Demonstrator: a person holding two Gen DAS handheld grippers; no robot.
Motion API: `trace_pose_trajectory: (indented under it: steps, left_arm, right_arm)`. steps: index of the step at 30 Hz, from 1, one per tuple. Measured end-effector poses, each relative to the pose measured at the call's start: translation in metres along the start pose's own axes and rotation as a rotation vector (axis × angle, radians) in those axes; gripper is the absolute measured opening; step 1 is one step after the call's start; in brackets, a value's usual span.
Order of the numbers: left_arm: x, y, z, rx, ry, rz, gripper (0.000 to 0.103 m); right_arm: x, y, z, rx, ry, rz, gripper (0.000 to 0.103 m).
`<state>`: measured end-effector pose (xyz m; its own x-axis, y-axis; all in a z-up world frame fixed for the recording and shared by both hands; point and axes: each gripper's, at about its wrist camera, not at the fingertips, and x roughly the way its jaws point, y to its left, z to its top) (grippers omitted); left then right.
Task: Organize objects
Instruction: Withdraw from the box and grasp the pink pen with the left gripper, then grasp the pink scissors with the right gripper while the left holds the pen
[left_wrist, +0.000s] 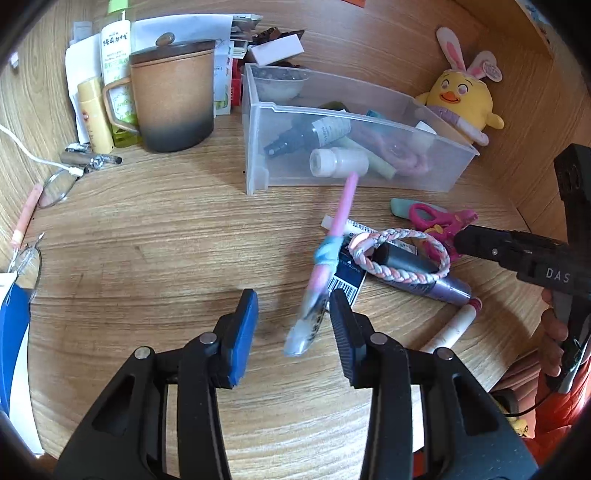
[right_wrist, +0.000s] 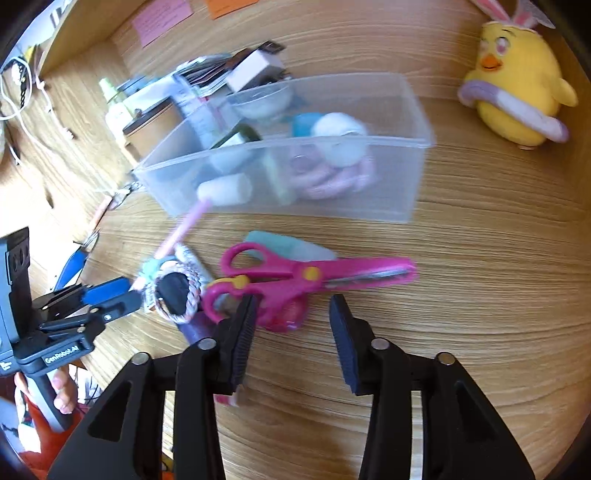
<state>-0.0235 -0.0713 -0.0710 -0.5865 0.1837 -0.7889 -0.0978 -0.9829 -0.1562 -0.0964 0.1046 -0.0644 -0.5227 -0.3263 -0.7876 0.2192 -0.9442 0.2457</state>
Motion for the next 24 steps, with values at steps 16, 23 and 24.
trace_pose_trajectory:
  steps: [16, 23, 24]
  left_arm:
    - [-0.014, 0.010, -0.016, -0.003, -0.006, 0.049, 0.016]
    - [-0.011, 0.007, -0.014, 0.027, 0.003, 0.067, 0.016]
    - [-0.010, 0.007, -0.013, 0.029, 0.006, 0.067, 0.016]
  right_arm:
    - [-0.011, -0.030, -0.005, -0.022, -0.020, -0.170, 0.039]
    - [-0.019, -0.060, -0.010, -0.002, 0.000, -0.267, 0.032]
    - [-0.020, -0.063, -0.011, 0.003, 0.002, -0.271, 0.032]
